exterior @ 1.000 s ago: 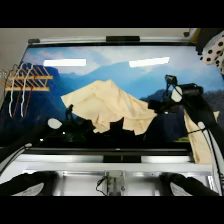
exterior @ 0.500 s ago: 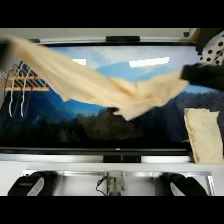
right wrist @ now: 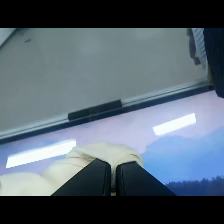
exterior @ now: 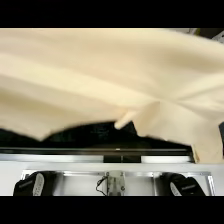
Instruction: Fold the shirts.
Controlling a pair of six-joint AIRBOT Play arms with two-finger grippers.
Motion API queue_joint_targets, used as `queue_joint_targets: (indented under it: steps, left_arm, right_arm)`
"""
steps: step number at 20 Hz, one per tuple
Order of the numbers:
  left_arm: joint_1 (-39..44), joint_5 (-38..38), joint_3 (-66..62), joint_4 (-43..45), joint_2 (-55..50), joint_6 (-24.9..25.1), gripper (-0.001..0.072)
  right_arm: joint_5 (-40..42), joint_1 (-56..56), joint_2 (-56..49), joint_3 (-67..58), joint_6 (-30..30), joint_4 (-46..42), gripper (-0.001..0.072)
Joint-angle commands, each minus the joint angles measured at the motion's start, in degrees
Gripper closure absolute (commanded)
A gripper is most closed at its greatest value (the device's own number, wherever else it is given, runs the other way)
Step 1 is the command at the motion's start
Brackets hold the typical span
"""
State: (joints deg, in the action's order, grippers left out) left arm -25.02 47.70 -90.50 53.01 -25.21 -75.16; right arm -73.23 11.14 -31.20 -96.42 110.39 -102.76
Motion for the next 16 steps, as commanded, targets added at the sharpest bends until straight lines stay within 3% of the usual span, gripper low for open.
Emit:
queue_joint_targets:
  steps: [1,5,8,11,13,16]
  left_arm:
    - [-4.55,10.38,-0.02,1.49,0.87,-1.64,0.0676]
    - [-4.79,20.28,7.61,1.64,0.85,-1.64,0.0676]
    - [-4.7,21.42,21.09,1.6,0.68,-1.64,0.0676]
    - [-4.22,16.13,36.35,-0.46,-1.84,-1.18,0.0676]
    - [-2.58,9.51,43.06,-1.64,-5.92,1.29,0.0676]
    - [3.45,-4.02,44.98,-1.99,-17.49,1.88,0.0675]
  right_arm:
    - [-5.4,0.04,0.9,-0.52,0.76,-1.25,0.0644]
    - [-18.86,0.04,-3.96,2.93,0.76,-6.97,0.0644]
    - [-18.67,0.04,-7.72,14.43,1.53,-8.5,0.0644]
    - [-4.11,0.04,-13.42,28.57,8.98,-7.19,0.0644]
    - [12.04,0.04,-20.94,33.51,14.34,-3.76,0.0644]
    - [37.64,0.04,-33.92,33.4,15.61,3.67,0.0644]
